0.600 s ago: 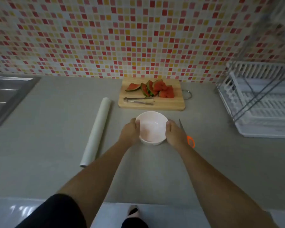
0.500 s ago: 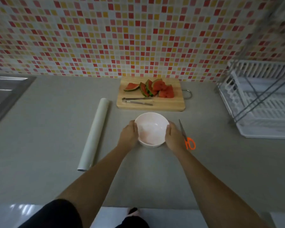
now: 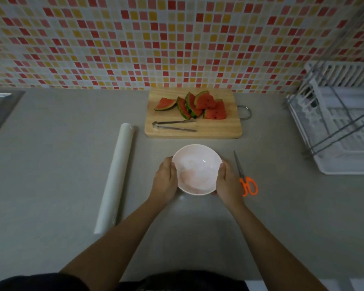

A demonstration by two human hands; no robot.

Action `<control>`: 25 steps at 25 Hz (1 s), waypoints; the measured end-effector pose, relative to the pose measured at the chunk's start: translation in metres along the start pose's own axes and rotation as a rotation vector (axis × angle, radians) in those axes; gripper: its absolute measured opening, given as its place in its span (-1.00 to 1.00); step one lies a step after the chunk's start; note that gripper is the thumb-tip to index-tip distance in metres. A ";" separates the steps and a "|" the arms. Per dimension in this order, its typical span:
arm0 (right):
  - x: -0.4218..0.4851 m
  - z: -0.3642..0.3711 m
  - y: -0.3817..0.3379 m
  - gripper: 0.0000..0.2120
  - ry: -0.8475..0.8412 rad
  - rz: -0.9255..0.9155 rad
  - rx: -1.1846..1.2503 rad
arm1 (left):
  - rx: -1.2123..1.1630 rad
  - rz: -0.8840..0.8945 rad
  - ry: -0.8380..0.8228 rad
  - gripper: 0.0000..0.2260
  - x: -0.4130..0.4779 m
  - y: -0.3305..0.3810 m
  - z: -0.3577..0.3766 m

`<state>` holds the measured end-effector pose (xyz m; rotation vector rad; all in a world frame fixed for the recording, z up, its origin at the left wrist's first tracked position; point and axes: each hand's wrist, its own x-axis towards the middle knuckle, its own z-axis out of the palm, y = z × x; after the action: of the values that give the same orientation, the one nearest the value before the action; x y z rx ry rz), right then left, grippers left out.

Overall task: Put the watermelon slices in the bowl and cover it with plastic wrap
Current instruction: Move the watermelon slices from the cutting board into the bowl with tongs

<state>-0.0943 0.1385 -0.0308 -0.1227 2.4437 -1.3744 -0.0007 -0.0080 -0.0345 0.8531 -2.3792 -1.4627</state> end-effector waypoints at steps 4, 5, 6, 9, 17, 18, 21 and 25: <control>0.012 0.000 -0.003 -0.69 0.038 -0.045 -0.049 | 0.030 0.031 -0.007 -0.69 0.015 0.001 -0.001; 0.017 -0.001 -0.007 -0.69 0.051 -0.067 -0.069 | 0.039 0.034 -0.002 -0.69 0.023 0.004 -0.002; 0.025 -0.001 -0.011 -0.69 0.057 -0.080 -0.067 | 0.043 0.027 0.006 -0.69 0.034 0.007 -0.002; 0.045 0.002 -0.023 -0.69 0.029 -0.031 0.006 | 0.055 -0.002 0.015 -0.68 0.057 0.014 -0.003; 0.056 0.006 -0.019 -0.72 0.012 -0.040 0.022 | 0.507 0.251 0.088 -0.61 0.133 0.011 -0.043; 0.056 0.005 -0.018 -0.71 0.022 -0.056 -0.003 | 0.647 0.267 -0.013 -0.59 0.150 0.011 -0.050; 0.055 0.005 -0.018 -0.69 0.007 -0.066 -0.022 | 0.931 0.262 -0.225 -0.55 0.171 0.007 -0.052; 0.056 0.005 -0.017 -0.67 -0.007 -0.059 -0.019 | 0.934 0.247 -0.135 -0.62 0.168 0.002 -0.052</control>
<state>-0.1466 0.1124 -0.0324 -0.2049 2.4656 -1.3733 -0.1125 -0.1435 -0.0259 0.5680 -3.1323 -0.2633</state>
